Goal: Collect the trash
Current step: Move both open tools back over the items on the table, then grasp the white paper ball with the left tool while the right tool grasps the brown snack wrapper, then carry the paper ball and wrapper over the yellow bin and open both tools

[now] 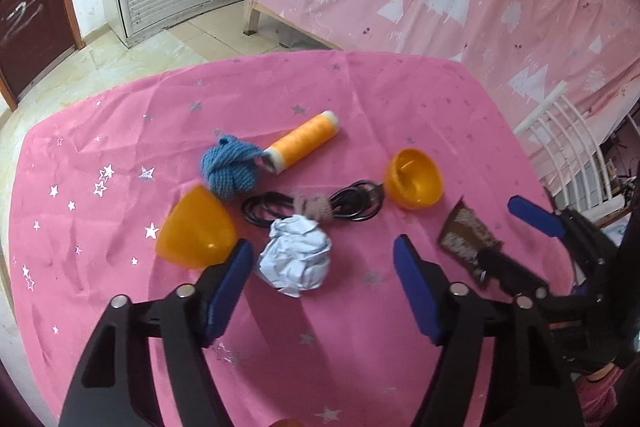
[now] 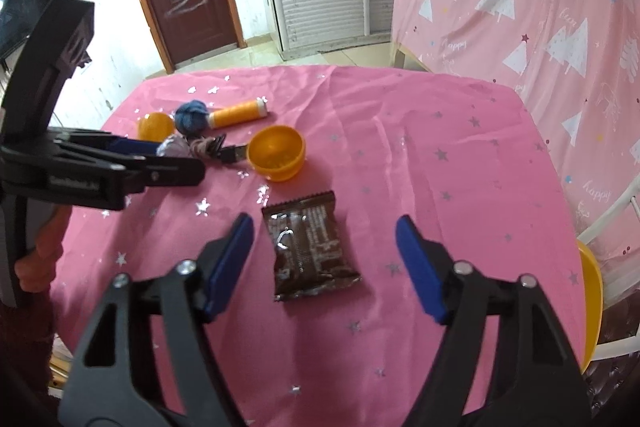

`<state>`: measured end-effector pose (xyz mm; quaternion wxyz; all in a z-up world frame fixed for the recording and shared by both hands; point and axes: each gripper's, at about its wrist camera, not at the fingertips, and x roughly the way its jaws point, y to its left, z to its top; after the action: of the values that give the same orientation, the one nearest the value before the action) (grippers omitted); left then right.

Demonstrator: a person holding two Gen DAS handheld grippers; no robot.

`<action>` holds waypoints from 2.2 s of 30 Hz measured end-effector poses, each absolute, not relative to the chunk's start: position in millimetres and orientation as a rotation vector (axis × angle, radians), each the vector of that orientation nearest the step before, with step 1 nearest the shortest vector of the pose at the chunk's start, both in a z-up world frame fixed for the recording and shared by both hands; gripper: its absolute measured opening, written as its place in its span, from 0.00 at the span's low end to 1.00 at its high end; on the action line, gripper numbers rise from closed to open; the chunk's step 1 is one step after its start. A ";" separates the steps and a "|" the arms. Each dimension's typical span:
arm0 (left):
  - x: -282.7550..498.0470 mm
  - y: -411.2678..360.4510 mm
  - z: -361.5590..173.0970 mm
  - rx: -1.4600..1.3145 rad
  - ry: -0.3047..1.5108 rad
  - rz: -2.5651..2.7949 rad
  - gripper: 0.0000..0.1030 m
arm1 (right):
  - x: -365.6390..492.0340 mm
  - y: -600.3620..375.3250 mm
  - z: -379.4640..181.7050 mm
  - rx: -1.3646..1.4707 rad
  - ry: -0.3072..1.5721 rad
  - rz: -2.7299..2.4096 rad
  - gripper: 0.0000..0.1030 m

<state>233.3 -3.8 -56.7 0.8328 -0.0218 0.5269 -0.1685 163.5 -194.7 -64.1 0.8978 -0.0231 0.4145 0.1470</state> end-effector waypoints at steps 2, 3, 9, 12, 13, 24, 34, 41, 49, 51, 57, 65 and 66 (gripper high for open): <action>232.2 -3.7 -59.0 -0.031 1.111 -0.351 0.60 | 164.7 -194.4 -65.7 -0.052 0.860 0.298 0.62; 231.7 -6.1 -59.1 -0.019 1.106 -0.349 0.59 | 164.8 -194.2 -67.1 -0.052 0.863 0.298 0.62; 228.6 -12.1 -58.5 0.046 1.077 -0.312 0.40 | 166.7 -190.5 -73.1 -0.066 0.876 0.300 0.59; 229.1 -10.5 -56.8 0.052 1.073 -0.300 0.30 | 168.5 -189.9 -76.0 -0.074 0.883 0.303 0.57; 228.6 -10.4 -56.4 0.054 1.073 -0.300 0.27 | 168.3 -189.3 -76.9 -0.076 0.885 0.305 0.56; 215.1 -14.2 -50.6 0.055 1.059 -0.329 0.27 | 168.9 -175.8 -82.8 -0.150 0.894 0.311 0.36; 203.1 -26.1 -33.3 0.073 1.032 -0.339 0.27 | 163.4 -188.6 -74.9 -0.129 0.867 0.298 0.34; 197.8 -44.5 -20.8 0.099 1.017 -0.348 0.27 | 162.0 -213.2 -69.6 -0.096 0.852 0.266 0.34; 197.9 -78.5 -16.1 0.133 1.017 -0.373 0.27 | 159.2 -249.7 -65.4 -0.054 0.831 0.222 0.34; 198.3 -90.0 -14.4 0.140 1.017 -0.381 0.27 | 158.3 -260.8 -64.7 -0.041 0.825 0.208 0.34; 200.8 -130.6 -11.5 0.163 1.020 -0.418 0.27 | 154.1 -300.9 -62.2 0.002 0.800 0.155 0.34; 200.3 -195.5 -12.8 0.205 1.033 -0.484 0.27 | 143.5 -360.2 -63.0 0.063 0.775 0.073 0.34; 200.2 -200.3 -13.0 0.210 1.034 -0.489 0.27 | 142.6 -364.8 -63.6 0.067 0.775 0.066 0.34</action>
<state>200.2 -200.3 -13.0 0.8356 0.0993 0.4884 -0.2308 142.6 -364.8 -63.6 0.9248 0.0329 0.3777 0.0324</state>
